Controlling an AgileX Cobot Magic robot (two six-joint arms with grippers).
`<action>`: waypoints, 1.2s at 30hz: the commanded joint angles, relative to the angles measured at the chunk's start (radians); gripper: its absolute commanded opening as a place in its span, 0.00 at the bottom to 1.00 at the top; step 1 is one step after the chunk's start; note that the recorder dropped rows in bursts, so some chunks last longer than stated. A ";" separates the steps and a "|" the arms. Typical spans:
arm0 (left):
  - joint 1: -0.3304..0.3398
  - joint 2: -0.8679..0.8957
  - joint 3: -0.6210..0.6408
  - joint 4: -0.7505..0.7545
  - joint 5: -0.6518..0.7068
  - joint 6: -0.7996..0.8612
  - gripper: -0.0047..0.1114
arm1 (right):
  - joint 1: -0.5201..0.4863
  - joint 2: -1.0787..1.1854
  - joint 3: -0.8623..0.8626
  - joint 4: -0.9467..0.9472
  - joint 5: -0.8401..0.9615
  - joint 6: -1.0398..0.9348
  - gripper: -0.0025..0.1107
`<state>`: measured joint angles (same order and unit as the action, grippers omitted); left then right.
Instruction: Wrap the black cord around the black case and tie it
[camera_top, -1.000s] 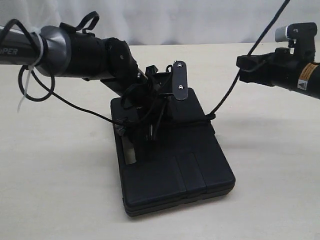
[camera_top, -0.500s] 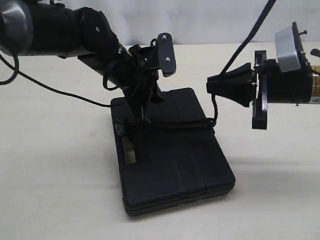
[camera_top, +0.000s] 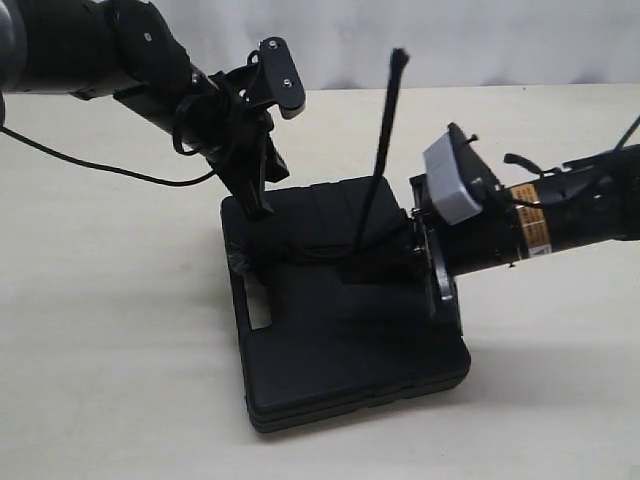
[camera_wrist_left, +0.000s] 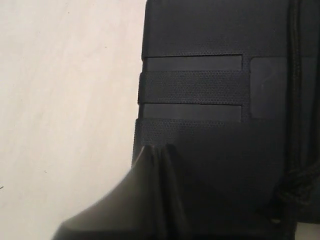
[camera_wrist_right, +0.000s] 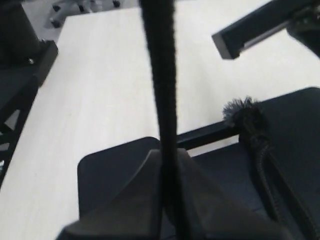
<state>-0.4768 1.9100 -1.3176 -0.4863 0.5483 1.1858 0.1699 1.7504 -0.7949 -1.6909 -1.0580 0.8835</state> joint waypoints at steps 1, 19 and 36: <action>0.001 -0.007 0.000 -0.015 -0.006 -0.009 0.04 | 0.060 0.008 -0.019 0.019 0.177 0.087 0.13; 0.001 -0.007 0.000 -0.015 -0.006 -0.009 0.04 | 0.069 0.008 -0.019 -0.007 -0.071 0.105 0.44; 0.001 -0.022 0.000 -0.020 -0.049 -0.107 0.04 | 0.069 -0.119 -0.029 0.212 0.491 0.329 0.28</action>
<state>-0.4768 1.9075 -1.3176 -0.4949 0.5366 1.1446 0.2347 1.6799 -0.8150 -1.5177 -0.6824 1.1620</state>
